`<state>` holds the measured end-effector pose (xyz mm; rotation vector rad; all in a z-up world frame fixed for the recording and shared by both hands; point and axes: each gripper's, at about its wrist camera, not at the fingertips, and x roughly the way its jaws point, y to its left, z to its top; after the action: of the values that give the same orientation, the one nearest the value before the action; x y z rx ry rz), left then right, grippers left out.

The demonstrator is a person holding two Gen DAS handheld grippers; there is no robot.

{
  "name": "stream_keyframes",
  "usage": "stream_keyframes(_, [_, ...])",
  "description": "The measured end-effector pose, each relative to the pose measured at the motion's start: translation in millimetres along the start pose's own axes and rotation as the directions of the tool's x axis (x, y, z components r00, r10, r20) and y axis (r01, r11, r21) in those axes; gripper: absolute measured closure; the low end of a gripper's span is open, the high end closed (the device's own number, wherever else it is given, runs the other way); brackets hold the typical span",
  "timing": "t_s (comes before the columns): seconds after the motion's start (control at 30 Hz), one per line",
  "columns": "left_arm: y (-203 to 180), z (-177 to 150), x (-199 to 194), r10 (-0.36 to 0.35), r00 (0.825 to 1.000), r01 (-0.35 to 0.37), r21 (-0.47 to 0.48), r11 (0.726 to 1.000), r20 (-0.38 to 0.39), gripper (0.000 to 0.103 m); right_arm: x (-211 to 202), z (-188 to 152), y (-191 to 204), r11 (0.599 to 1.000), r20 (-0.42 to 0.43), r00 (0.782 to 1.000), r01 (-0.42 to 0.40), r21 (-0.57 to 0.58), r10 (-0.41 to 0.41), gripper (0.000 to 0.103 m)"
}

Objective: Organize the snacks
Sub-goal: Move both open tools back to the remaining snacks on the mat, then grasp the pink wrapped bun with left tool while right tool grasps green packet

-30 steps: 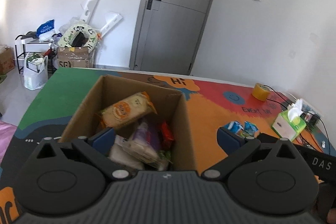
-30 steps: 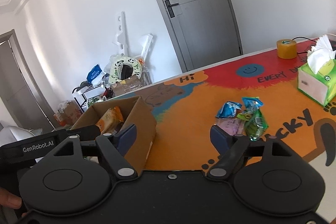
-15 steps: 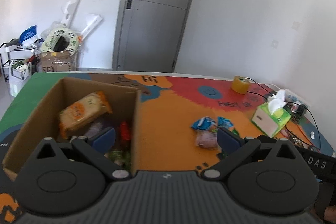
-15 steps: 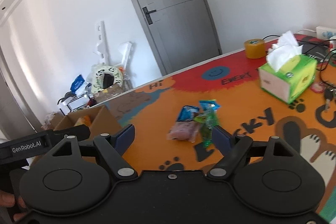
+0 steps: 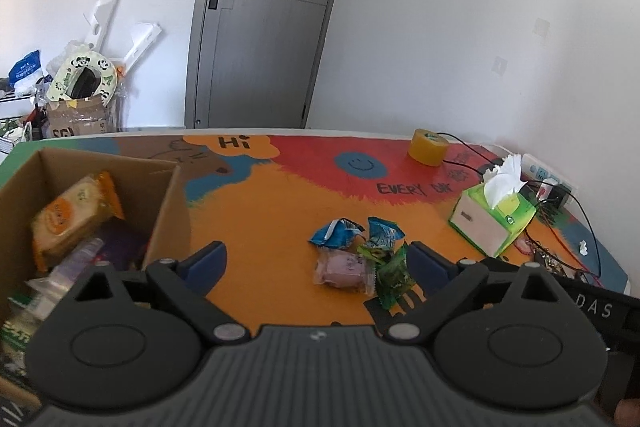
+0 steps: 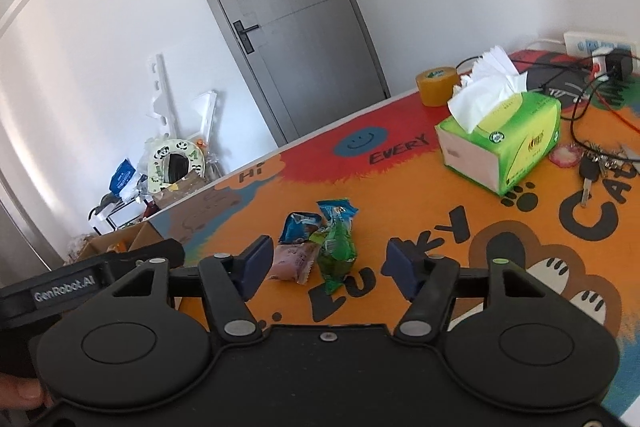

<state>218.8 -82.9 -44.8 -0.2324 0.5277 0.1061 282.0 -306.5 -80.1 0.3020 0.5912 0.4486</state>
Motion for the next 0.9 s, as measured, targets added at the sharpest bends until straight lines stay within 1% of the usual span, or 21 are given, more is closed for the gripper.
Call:
stream_keyframes(0.1, [-4.4, -1.5, 8.7, 0.013, 1.0, -0.013, 0.009, 1.0, -0.003, 0.007, 9.5, 0.2, -2.2, 1.0, -0.009, 1.0, -0.007, 0.015, 0.007, 0.041])
stream_keyframes(0.2, [-5.5, -1.7, 19.5, 0.023, 0.999, -0.023, 0.009, 1.0, -0.024, 0.011, 22.2, 0.5, -3.5, 0.999, -0.026, 0.999, -0.022, 0.028, 0.022, 0.046])
stream_keyframes(0.37, [-3.0, -0.6, 37.2, 0.055, 0.997, -0.055, -0.012, 0.998, -0.051, 0.015, 45.6, -1.0, -5.9, 0.997, -0.056, 0.997, -0.045, 0.054, 0.048, 0.048])
stream_keyframes(0.57, [-1.8, 0.1, 57.4, 0.083, 0.993, -0.085, -0.025, 0.996, -0.082, 0.018, 73.0, -1.2, -14.2, 0.994, -0.088, 0.994, -0.059, 0.091, 0.067, 0.05])
stream_keyframes(0.67, [-0.1, 0.2, 65.4, 0.097, 0.991, -0.1, -0.034, 0.994, -0.088, 0.018, 85.2, -0.2, -14.1, 0.994, -0.1, 0.992, -0.067, 0.091, 0.076, 0.052])
stream_keyframes(0.77, [2.9, 0.2, 72.3, 0.108, 0.99, -0.113, -0.045, 0.993, -0.091, 0.019, 95.3, -1.8, -13.5, 0.994, -0.112, 0.99, -0.076, 0.077, 0.085, 0.06])
stream_keyframes(0.8, [3.5, -0.1, 74.0, 0.113, 0.989, -0.117, -0.047, 0.992, -0.091, 0.019, 97.6, -2.8, -14.1, 0.994, -0.115, 0.99, -0.078, 0.075, 0.087, 0.069])
stream_keyframes(0.83, [2.7, 0.1, 76.2, 0.116, 0.989, -0.12, -0.047, 0.992, -0.091, 0.019, 99.3, -4.2, -15.5, 0.993, -0.115, 0.989, -0.086, 0.077, 0.094, 0.074])
stream_keyframes(0.9, [3.1, -1.0, 79.7, 0.113, 0.989, -0.118, -0.052, 0.992, -0.092, 0.019, 98.1, -5.8, -18.6, 0.991, -0.1, 0.989, -0.101, 0.087, 0.11, 0.079])
